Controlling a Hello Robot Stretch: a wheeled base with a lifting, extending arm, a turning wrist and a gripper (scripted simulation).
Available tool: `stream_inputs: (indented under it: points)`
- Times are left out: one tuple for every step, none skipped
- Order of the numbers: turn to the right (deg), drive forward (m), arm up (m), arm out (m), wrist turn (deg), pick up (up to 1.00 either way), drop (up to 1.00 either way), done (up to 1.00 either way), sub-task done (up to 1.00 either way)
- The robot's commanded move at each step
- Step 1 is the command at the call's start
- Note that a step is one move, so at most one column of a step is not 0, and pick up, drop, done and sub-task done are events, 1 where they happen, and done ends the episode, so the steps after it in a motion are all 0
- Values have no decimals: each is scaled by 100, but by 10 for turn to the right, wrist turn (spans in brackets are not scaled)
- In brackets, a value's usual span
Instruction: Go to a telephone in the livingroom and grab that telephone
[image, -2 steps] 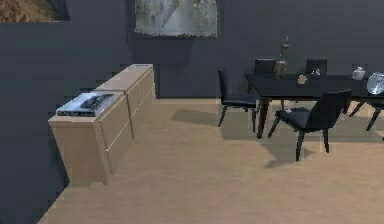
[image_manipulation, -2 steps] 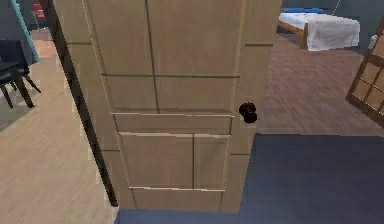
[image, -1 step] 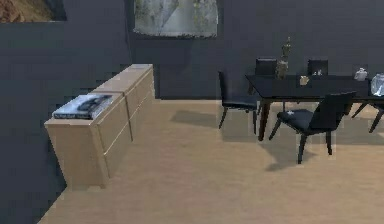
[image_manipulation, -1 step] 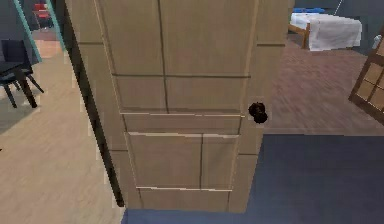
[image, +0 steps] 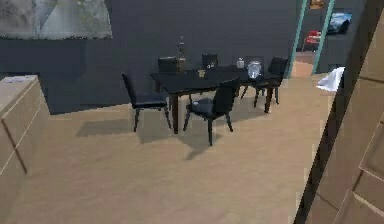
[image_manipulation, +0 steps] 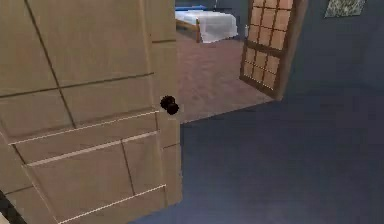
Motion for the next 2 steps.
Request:
stream_inputs:
  points:
    - [0,90,0,0,0,0,0,0,0]
    - [240,0,0,0,0,0,0,0,0]
